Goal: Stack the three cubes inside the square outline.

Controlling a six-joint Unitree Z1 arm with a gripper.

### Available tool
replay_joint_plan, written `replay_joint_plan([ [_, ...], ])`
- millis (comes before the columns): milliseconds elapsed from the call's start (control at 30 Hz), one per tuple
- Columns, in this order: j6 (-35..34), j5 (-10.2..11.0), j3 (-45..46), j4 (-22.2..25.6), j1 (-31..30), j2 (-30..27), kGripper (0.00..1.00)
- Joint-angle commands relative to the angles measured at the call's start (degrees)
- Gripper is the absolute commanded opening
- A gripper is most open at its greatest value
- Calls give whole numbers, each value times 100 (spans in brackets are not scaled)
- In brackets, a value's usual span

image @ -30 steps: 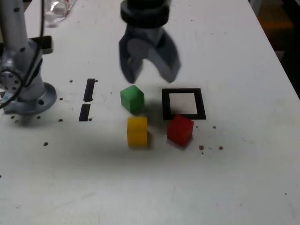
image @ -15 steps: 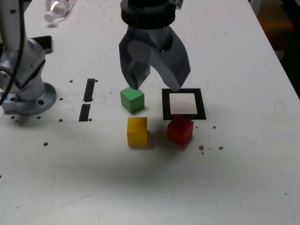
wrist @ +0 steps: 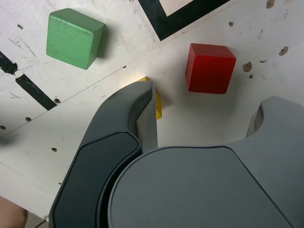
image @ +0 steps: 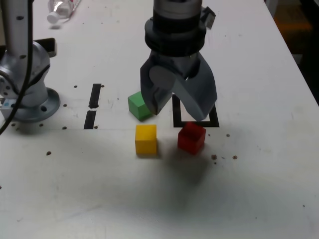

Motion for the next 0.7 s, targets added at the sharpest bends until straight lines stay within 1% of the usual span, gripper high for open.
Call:
replay_joint_plan([
  [0, -14, 5, -35, 7, -39, 94, 79],
  [433, -19, 72, -29, -87, -134, 621, 79],
  [600, -13, 162, -41, -133, -150, 846, 79],
  [667, -3, 231, -35, -214, -154, 967, 79],
])
